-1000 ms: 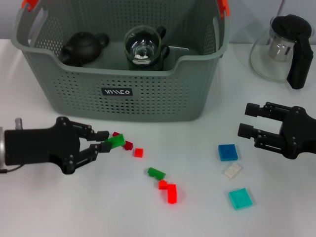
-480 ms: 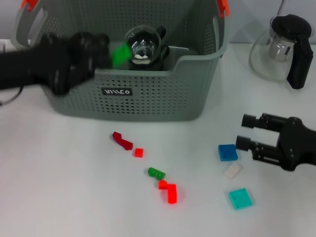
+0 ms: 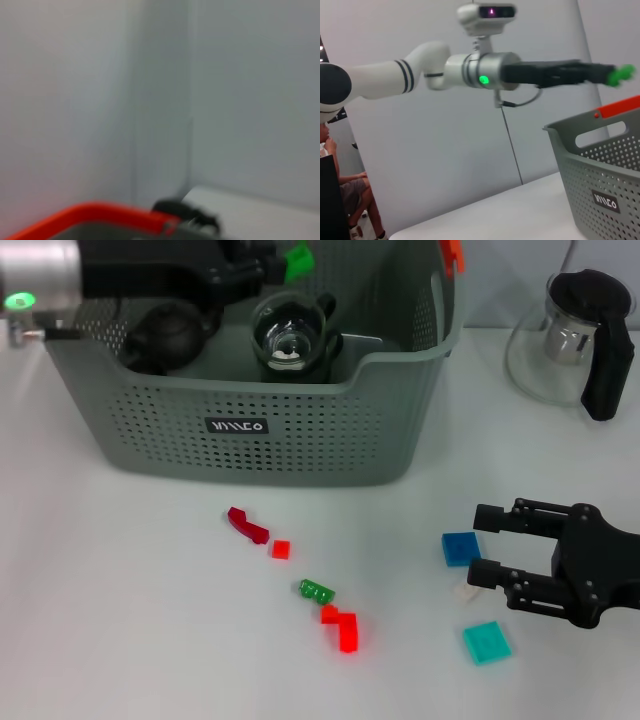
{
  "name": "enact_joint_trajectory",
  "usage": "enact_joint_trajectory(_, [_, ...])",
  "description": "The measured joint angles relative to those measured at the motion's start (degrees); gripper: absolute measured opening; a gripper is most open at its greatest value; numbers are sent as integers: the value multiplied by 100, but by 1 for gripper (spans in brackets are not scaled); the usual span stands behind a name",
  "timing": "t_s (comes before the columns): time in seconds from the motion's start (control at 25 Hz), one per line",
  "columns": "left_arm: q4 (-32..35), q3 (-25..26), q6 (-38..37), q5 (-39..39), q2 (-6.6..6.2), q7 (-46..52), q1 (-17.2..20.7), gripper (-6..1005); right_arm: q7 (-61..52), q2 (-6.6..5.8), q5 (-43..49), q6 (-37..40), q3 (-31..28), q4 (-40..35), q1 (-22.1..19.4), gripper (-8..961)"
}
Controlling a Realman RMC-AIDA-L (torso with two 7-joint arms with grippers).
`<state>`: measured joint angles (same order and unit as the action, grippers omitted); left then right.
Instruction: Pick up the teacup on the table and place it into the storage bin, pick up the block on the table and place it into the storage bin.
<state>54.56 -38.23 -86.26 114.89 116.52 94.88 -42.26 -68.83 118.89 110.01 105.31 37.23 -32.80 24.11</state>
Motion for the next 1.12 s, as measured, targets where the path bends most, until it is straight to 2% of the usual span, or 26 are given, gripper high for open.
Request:
enact_joint_trajectory(0.2, [71, -975, 1377, 854, 50, 866, -218, 183, 2, 3, 3, -41, -3, 5, -11, 666])
enact_joint_trajectory(0.32, [71, -1393, 2065, 1309, 152, 1165, -312, 204, 2, 2, 3, -54, -6, 8, -12, 666])
enact_joint_trajectory(0.44, [80, -1705, 2401, 1622, 266, 1309, -340, 224, -2, 3, 3, -66, -6, 10, -12, 666])
enact_joint_trajectory(0.64, [276, -1795, 2731, 1947, 452, 1509, -290, 258, -10, 3, 4, -72, -11, 11, -25, 666])
enact_joint_trajectory(0.92, [419, -1791, 2729, 1972, 517, 1547, -242, 306, -3, 3, -9, -134, -15, 11, -30, 665])
enact_joint_trajectory(0.96, [497, -1766, 2688, 1906, 529, 1555, -204, 313, 0, 3, -15, -136, -17, 11, -30, 665])
enact_joint_trajectory(1.04, [838, -1666, 2521, 1560, 590, 1545, 17, 406, 3, 2, -29, -145, -45, 11, -30, 665])
enact_joint_trajectory(1.12, [1357, -1472, 2089, 713, 658, 1346, 466, 499, 3, 2, -31, -146, -86, 10, -30, 665])
